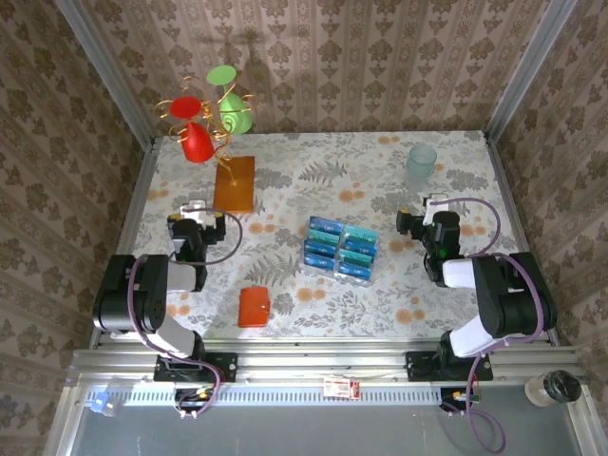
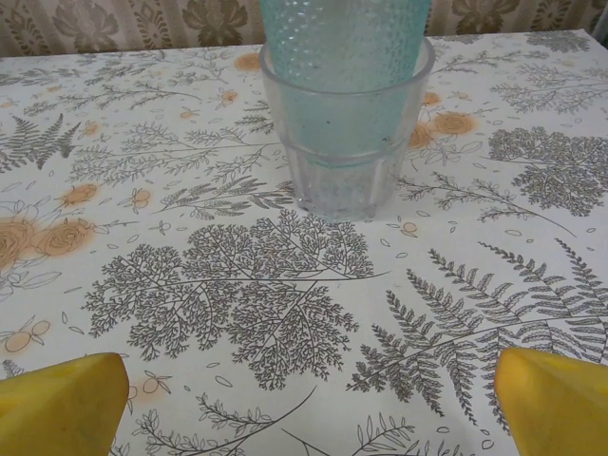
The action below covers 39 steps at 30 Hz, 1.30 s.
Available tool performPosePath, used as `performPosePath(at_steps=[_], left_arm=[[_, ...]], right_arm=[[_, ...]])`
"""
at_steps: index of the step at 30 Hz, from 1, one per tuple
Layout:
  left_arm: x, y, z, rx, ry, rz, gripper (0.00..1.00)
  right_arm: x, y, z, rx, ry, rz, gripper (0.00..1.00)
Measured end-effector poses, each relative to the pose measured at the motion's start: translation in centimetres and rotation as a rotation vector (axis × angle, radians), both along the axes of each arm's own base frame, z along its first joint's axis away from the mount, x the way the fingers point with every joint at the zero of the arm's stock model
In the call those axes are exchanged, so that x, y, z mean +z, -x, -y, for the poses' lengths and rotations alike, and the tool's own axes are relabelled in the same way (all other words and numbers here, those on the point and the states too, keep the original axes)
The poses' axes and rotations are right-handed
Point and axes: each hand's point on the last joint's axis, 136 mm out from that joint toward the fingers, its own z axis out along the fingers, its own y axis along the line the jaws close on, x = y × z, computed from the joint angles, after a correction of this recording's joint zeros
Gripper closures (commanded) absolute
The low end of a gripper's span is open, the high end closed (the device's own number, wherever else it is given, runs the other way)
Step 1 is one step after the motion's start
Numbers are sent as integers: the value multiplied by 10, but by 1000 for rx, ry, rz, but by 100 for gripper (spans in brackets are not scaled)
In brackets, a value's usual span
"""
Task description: Put the credit cards into the card holder
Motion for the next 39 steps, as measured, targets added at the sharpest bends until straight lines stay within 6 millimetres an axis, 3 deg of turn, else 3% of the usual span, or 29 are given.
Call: performPosePath(at_steps=[39], left_arm=[[-9,1,-3,-29,22,-44,0]], right_arm=[[-1,0,-2,20,-12,-4,0]])
